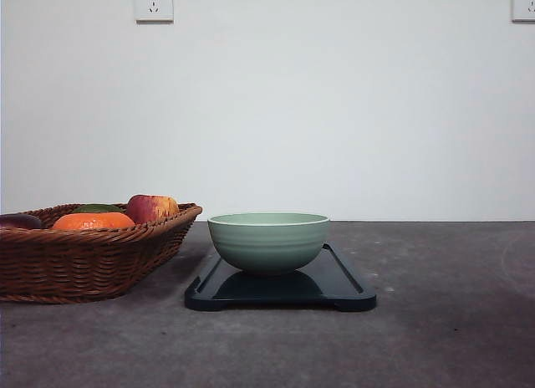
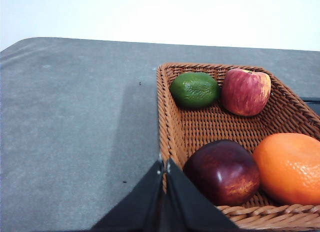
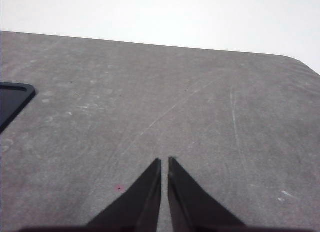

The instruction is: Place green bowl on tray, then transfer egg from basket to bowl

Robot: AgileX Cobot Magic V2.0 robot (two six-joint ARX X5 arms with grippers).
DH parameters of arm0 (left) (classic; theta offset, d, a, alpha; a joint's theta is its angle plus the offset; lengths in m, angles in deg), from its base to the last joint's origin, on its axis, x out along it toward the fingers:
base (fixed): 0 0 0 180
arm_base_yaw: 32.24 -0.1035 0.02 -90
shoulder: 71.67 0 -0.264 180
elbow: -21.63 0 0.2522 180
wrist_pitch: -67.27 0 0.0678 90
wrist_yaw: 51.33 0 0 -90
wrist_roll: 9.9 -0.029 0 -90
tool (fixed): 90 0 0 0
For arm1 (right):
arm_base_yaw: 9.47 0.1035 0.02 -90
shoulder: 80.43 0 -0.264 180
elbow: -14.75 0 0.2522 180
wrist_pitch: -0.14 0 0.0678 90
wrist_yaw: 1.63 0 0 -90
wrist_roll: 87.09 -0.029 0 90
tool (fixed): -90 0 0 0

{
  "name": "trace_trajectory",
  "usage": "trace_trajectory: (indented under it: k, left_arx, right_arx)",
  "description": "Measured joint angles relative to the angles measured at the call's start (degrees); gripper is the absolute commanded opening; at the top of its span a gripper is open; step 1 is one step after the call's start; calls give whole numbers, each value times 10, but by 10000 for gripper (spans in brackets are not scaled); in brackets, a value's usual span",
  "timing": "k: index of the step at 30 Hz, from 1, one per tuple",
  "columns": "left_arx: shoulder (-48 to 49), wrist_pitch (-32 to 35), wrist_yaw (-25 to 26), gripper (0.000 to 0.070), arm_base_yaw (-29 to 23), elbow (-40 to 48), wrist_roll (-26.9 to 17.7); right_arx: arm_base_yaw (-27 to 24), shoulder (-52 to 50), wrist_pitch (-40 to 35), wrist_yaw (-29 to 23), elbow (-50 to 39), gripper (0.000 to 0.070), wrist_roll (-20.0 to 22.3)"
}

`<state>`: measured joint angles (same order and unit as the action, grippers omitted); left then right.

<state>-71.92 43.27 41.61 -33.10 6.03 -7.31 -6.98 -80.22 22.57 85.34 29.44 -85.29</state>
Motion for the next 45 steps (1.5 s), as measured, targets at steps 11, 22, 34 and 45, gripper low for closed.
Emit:
trace_trajectory:
  k: [11, 22, 34, 45]
  left_arx:
    - [0, 0, 0, 0, 0, 0, 0]
    - [0, 0, 0, 0, 0, 0, 0]
    - [0, 0, 0, 0, 0, 0, 0]
    - [0, 0, 0, 0, 0, 0, 0]
  right_arx:
    - [0, 0, 0, 0, 0, 17, 0]
    - [0, 0, 0, 0, 0, 17, 0]
    - [0, 0, 0, 0, 0, 17, 0]
    - [0, 0, 0, 0, 0, 17, 0]
